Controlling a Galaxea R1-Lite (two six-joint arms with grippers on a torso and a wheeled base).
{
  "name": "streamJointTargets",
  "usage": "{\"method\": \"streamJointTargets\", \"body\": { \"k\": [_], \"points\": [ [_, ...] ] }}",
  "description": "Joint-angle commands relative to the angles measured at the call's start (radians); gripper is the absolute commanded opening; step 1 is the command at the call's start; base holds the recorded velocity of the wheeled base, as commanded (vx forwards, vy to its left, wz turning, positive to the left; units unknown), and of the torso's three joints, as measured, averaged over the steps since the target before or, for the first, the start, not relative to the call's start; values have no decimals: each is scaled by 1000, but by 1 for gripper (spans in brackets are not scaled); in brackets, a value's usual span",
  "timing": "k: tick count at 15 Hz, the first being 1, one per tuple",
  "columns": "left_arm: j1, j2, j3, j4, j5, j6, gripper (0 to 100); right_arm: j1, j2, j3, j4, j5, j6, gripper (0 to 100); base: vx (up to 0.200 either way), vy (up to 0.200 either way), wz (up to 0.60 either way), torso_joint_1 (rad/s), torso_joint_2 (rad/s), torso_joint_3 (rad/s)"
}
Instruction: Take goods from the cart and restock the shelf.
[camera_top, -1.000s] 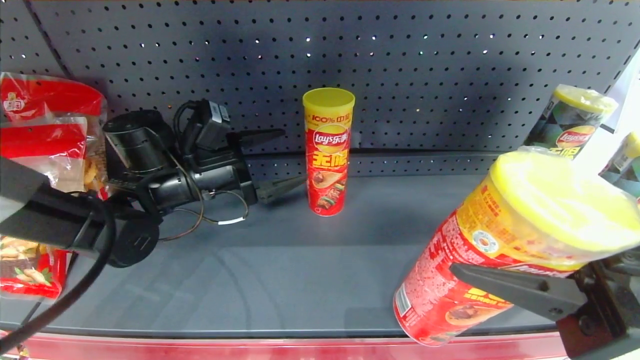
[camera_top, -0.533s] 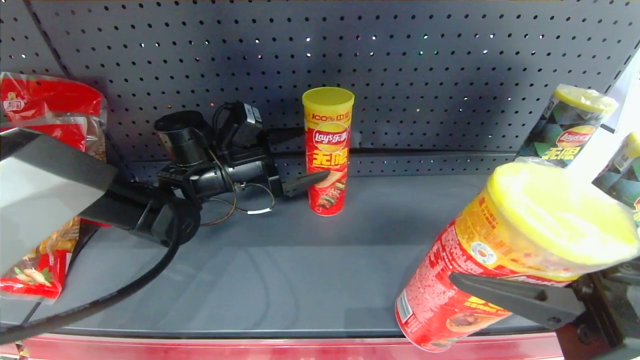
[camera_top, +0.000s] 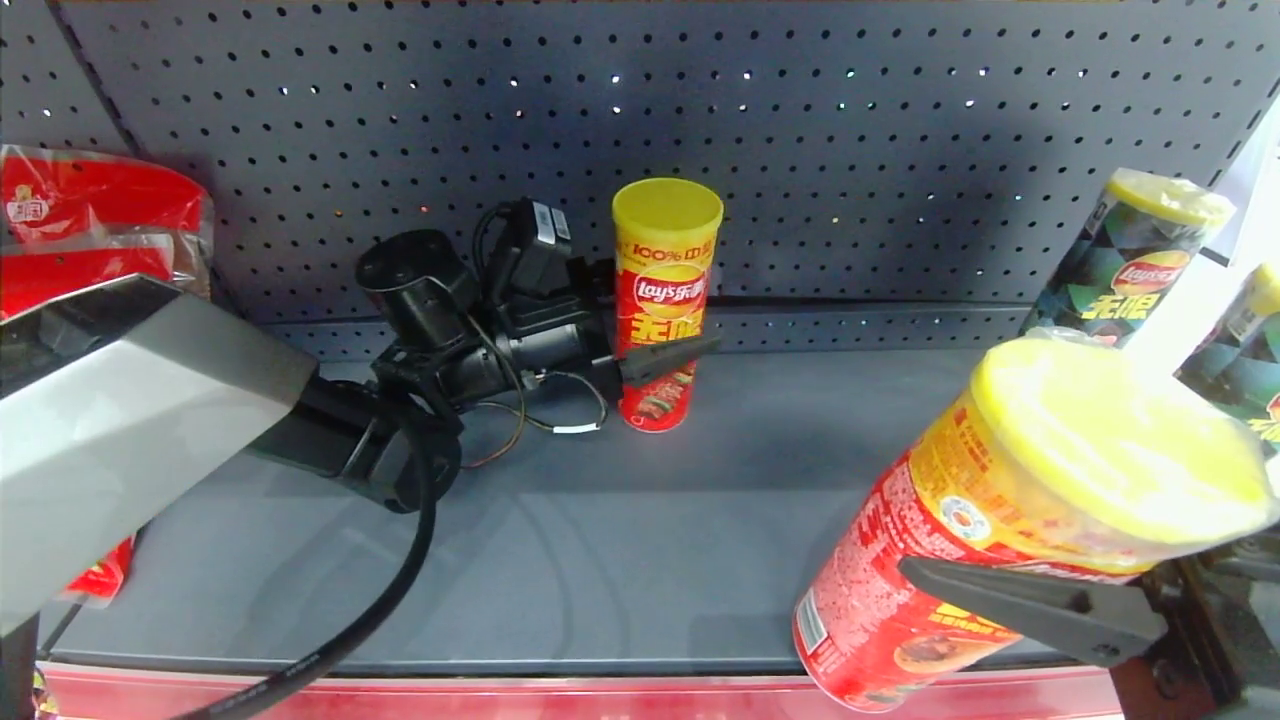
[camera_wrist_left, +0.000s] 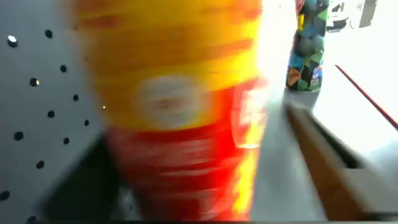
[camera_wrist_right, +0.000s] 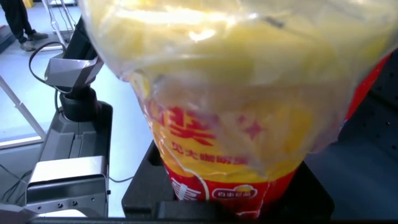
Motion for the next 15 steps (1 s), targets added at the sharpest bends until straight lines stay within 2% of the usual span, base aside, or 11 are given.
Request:
{"method": "streamJointTargets", "body": {
  "k": [1,4,5,6,8,9,10,13,15],
  "points": [
    [6,8,7,-22,2,2,0,0,-1,0,0,1,-1,0,0,0,0,0,0,0],
    [6,-3,35,-65,-6,-3,0,0,0,0,1,1,-1,0,0,0,0,0,0,0],
    [6,-30,67,-65,-29,-9,0,0,0,0,0,1,-1,0,0,0,0,0,0,0],
    [6,-82,130,-63,-64,-37,0,0,0,0,0,1,-1,0,0,0,0,0,0,0],
    [4,-194,222,-62,-86,-92,0,-1,-1,5,1,-3,-1,0,0,0,0,0,0,0],
    [4,-222,247,-62,-90,-101,0,-1,0,10,0,-3,-1,0,0,0,0,0,0,0],
    [4,-279,314,-59,-98,-118,0,-1,0,25,1,-3,-1,0,0,0,0,0,0,0],
    [23,-354,397,-59,-107,-149,0,-3,-1,28,0,-10,-1,0,0,0,0,0,0,0],
    [21,-374,457,-63,-106,-155,0,-1,-7,28,0,-10,-1,0,0,0,0,0,0,0]
  ]
}}
